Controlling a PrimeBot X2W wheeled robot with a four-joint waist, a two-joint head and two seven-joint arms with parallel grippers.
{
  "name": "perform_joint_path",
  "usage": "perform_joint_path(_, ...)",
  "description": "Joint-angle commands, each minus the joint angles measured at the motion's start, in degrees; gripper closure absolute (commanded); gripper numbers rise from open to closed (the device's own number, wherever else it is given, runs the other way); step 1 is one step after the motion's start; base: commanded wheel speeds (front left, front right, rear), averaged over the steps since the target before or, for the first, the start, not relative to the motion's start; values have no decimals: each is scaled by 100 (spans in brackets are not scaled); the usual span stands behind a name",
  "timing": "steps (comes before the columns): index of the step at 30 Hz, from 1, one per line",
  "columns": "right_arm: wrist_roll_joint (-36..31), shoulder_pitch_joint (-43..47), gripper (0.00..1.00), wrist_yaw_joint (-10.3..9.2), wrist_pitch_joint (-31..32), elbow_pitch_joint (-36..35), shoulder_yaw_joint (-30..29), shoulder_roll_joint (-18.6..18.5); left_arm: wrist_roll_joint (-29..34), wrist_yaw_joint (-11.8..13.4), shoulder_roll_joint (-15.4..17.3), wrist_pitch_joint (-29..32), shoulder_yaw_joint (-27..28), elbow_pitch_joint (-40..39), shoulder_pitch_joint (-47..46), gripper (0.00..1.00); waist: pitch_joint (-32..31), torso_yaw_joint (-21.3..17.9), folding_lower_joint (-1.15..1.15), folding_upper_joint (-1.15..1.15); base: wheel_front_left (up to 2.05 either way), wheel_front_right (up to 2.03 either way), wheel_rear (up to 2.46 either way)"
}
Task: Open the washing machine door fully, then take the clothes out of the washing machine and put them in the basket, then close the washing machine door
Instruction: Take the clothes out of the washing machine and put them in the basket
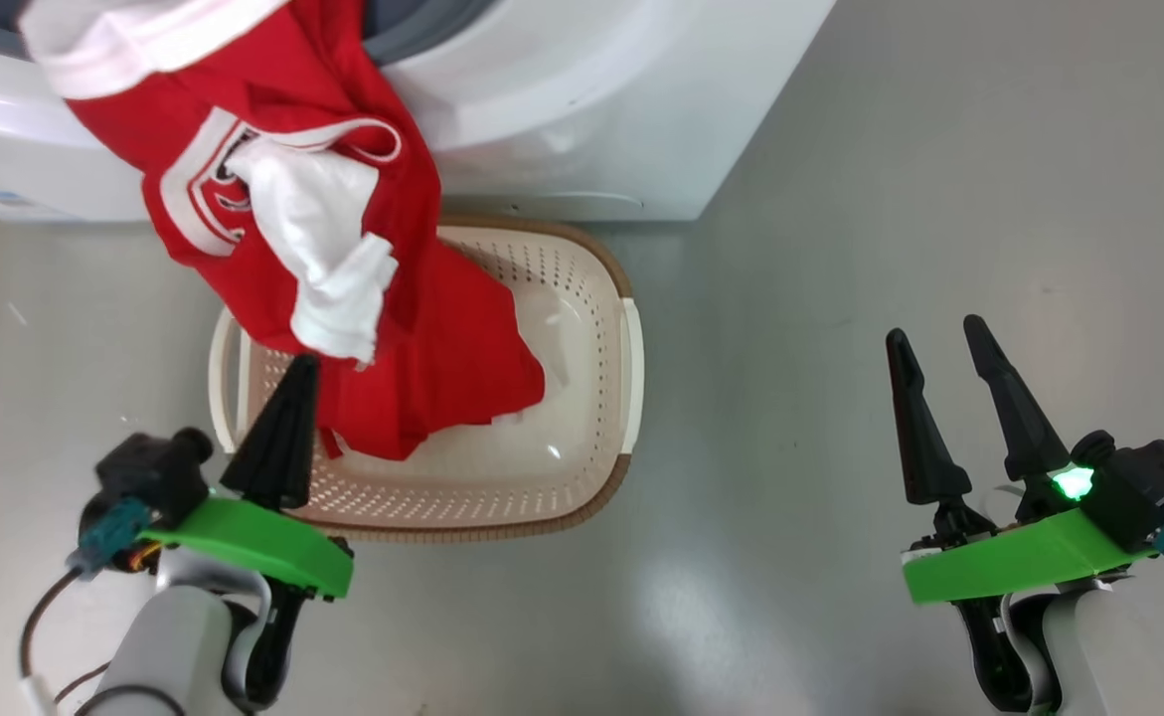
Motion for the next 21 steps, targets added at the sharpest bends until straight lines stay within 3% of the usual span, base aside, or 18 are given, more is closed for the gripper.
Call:
perform_joint_path(1, 42, -36, 0, 28, -37, -144, 145, -12, -21, -31, 198, -27, 108, -4, -63, 100, 197, -81, 0, 0, 0, 0, 0)
perform_joint_path(15, 117, -272, 0, 28, -37, -255, 231, -12, -246, -31, 416, -27, -555, 1247, -994, 100, 808, -262, 0, 0, 0, 0, 0)
perform_joint_path(17, 116, -295, 0, 28, -37, -267, 230, -12, -284, -31, 438, -27, -574, 1387, -1128, 62, 858, -266, 0, 0, 0, 0, 0)
perform_joint_path(18, 116, -304, 0, 28, -37, -272, 231, -12, -304, -31, 446, -27, -577, 1439, -1187, 49, 875, -270, 0, 0, 0, 0, 0)
perform_joint_path(19, 117, -316, 0, 28, -37, -275, 232, -12, -323, -31, 457, -27, -578, 1482, -1246, 15, 893, -274, 0, 0, 0, 0, 0)
perform_joint_path(20, 116, -327, 0, 28, -37, -275, 231, -12, -335, -31, 467, -27, -577, 1510, -1297, 4, 907, -277, 0, 0, 0, 0, 0)
perform_joint_path(21, 113, -337, 0, 28, -37, -271, 227, -12, -344, -31, 473, -27, -579, 1528, -1336, 0, 913, -277, 0, 0, 0, 0, 0)
